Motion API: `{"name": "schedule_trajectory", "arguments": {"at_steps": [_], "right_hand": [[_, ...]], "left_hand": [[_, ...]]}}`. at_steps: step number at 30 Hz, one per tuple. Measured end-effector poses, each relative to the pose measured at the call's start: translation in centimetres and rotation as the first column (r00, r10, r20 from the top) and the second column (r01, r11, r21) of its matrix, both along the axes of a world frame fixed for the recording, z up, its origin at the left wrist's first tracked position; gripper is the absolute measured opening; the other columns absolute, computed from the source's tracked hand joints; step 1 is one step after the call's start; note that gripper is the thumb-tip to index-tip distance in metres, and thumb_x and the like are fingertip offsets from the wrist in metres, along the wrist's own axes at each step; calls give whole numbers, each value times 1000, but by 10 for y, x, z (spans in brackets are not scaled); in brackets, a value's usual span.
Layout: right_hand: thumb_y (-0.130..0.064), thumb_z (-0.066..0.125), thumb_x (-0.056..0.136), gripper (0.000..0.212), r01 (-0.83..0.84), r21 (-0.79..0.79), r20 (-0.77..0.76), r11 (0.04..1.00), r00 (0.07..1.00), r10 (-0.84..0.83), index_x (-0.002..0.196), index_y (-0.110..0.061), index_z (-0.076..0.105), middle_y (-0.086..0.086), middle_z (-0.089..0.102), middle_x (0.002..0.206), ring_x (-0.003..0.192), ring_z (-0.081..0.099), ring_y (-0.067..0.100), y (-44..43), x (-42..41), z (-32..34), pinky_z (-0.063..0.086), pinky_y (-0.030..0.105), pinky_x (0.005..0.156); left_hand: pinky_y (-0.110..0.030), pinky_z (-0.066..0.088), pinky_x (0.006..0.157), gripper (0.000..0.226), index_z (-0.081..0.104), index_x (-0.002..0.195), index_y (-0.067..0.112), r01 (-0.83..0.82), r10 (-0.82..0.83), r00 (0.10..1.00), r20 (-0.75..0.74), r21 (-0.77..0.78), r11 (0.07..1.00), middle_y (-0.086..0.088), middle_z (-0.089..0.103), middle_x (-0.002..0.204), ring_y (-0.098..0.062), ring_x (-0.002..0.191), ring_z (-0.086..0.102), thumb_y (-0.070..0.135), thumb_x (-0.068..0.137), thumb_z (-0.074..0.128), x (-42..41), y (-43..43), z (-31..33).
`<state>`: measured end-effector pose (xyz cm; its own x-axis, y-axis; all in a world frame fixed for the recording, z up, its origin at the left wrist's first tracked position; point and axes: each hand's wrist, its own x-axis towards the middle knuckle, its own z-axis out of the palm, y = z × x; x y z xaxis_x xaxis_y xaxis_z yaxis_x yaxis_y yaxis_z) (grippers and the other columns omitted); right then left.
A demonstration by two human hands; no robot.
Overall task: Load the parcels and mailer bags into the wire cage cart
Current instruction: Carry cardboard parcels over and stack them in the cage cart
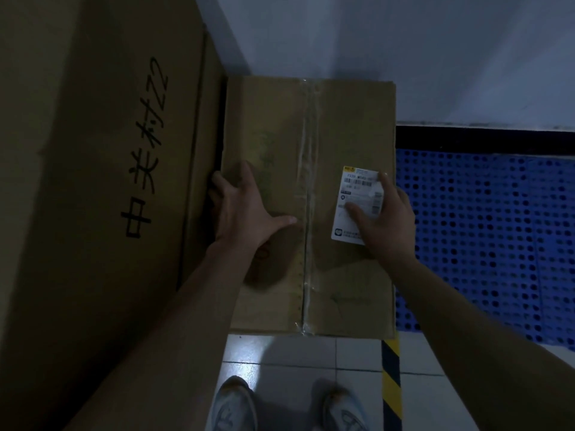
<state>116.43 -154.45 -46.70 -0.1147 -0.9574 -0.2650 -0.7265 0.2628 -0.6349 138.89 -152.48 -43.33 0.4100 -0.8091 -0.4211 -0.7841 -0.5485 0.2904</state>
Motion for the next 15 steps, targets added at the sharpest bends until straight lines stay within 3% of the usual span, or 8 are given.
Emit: {"name": "schedule_trajectory", "arguments": {"at_steps": [6,9,12,15], "right_hand": [[-39,68,92,81,-64,50,26,997,998,63,157,-24,23,6,36,152,130,46,20,-13,-1,-11,36,25,91],[-37,66,94,81,-98,80,53,992,994,94,158,-24,19,9,28,154,127,44,17,-15,-2,-14,38,26,95],[-41,61,96,81,-142,129,-36,981,988,148,159,-26,13,13,20,155,140,31,30,-18,3,-19,36,42,112],[-49,54,98,79,-150,235,-203,960,959,199,158,-34,6,15,8,159,147,12,36,-21,12,-14,24,59,116]], "left_hand": [[-55,39,106,110,30,146,22,6,-6,999,41,-4,1000,-20,10,154,-42,136,25,61,60,86,2,-11,-14],[-53,37,107,109,27,149,22,11,-13,999,45,27,1000,-20,6,155,-42,137,23,59,64,85,1,-14,-16],[-56,29,114,107,18,154,19,44,-51,995,87,81,996,-22,-5,161,-44,144,12,57,75,79,-3,-10,-19],[-53,22,120,88,27,153,16,89,-102,985,138,102,991,-22,-1,163,-43,149,6,54,86,69,-7,-2,-17]]}}
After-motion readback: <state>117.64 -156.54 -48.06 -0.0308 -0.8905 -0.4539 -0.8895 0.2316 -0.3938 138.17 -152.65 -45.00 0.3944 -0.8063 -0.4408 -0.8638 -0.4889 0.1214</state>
